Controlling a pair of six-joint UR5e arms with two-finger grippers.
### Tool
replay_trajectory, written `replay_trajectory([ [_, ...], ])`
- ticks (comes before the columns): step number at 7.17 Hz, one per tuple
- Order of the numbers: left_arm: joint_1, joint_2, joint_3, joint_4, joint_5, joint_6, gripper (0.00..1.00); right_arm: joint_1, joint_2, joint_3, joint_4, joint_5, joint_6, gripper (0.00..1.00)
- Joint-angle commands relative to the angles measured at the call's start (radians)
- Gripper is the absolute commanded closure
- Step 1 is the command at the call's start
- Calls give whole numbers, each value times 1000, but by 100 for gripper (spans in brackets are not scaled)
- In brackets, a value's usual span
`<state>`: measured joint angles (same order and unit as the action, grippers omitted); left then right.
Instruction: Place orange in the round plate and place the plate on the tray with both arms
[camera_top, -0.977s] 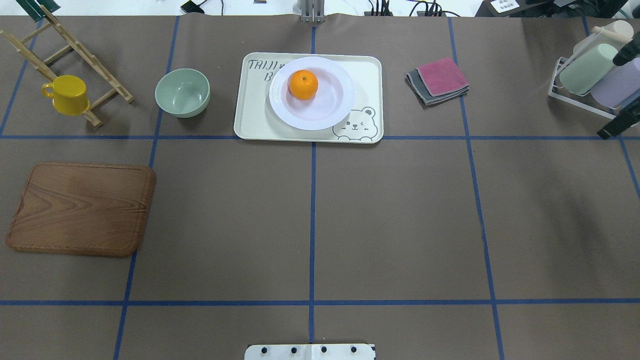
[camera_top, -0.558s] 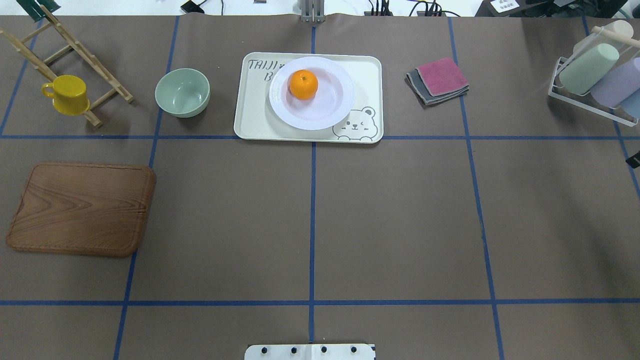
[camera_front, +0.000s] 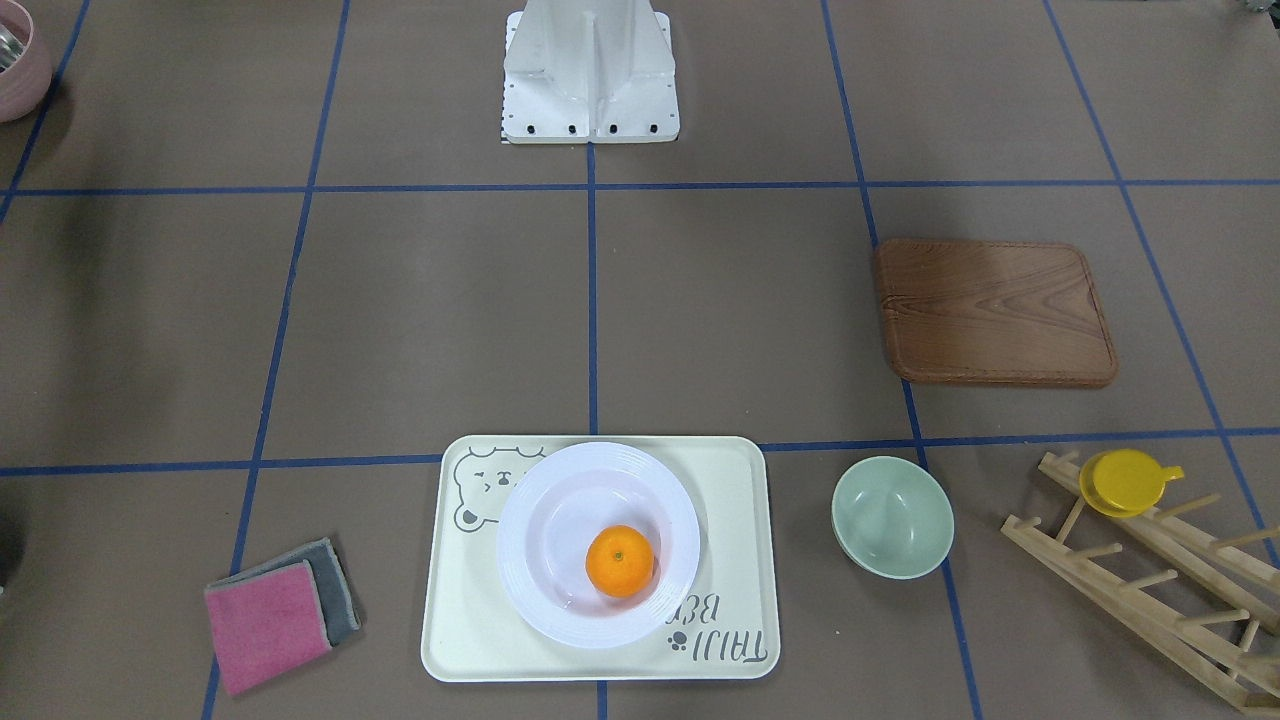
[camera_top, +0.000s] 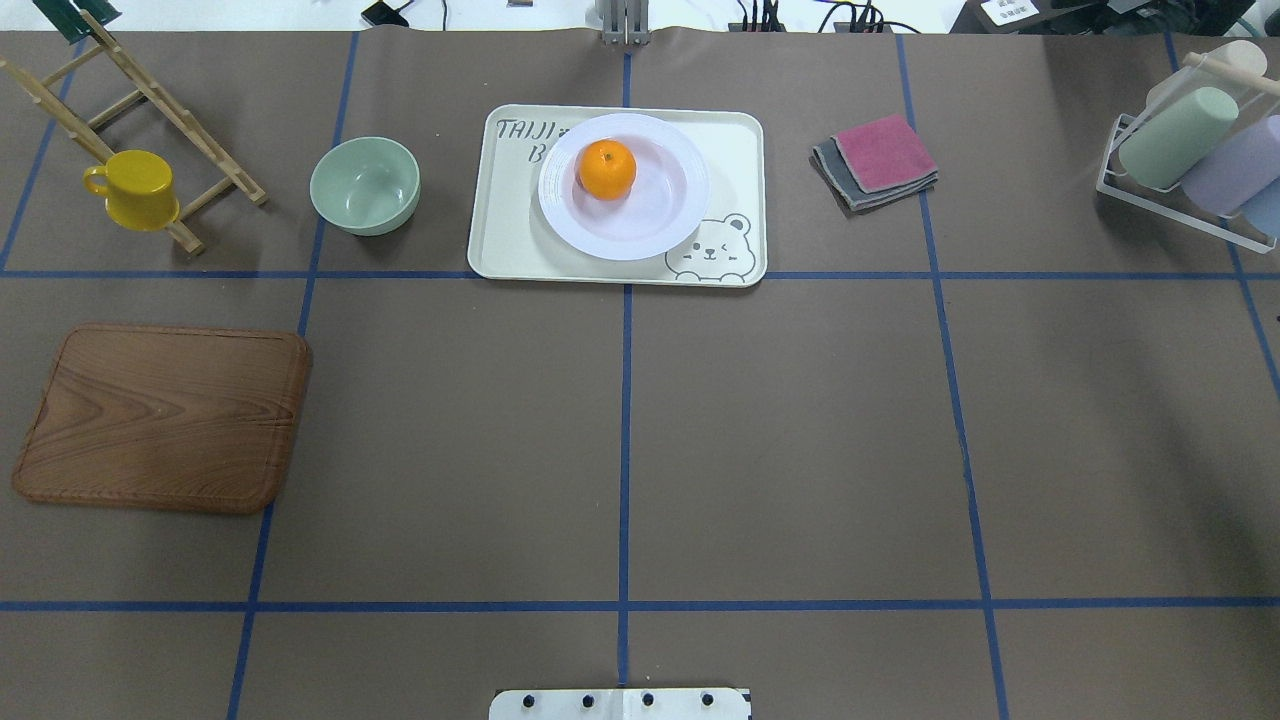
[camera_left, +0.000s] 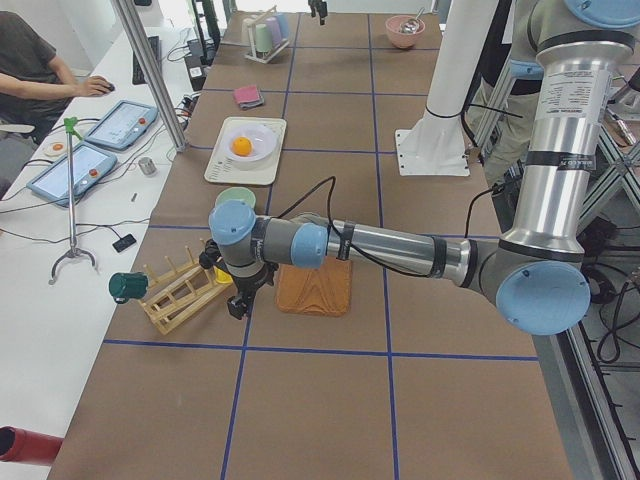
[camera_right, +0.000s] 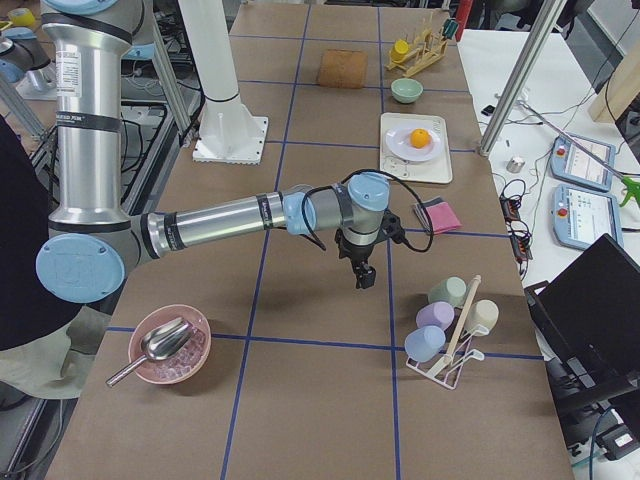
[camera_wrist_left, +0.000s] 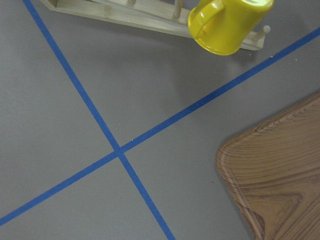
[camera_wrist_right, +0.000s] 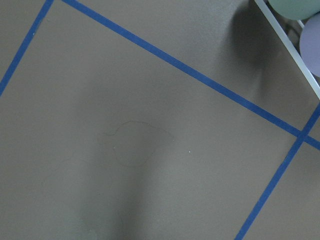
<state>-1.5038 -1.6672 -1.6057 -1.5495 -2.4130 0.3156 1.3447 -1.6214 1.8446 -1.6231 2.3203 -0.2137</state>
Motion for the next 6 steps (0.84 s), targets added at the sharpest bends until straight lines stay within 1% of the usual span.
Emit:
replay_trajectory([
  [1,-6,3,7,-7,-11,-7,1,4,5,-27,2,-2,0,0],
  [3,-3,1,1,-11,-14,-4,1,20,5,-24,8,19,14,0],
  [4,-4,9,-25,-21,-3,-1,1,40,5,-25,8,28,14,0],
  [5,-3,39,-57,-26,-5,0,1,42,9,-22,9,25,13,0],
  [6,-1,41,-40,-27,-3,2,1,42,12,-13,11,19,13,0],
])
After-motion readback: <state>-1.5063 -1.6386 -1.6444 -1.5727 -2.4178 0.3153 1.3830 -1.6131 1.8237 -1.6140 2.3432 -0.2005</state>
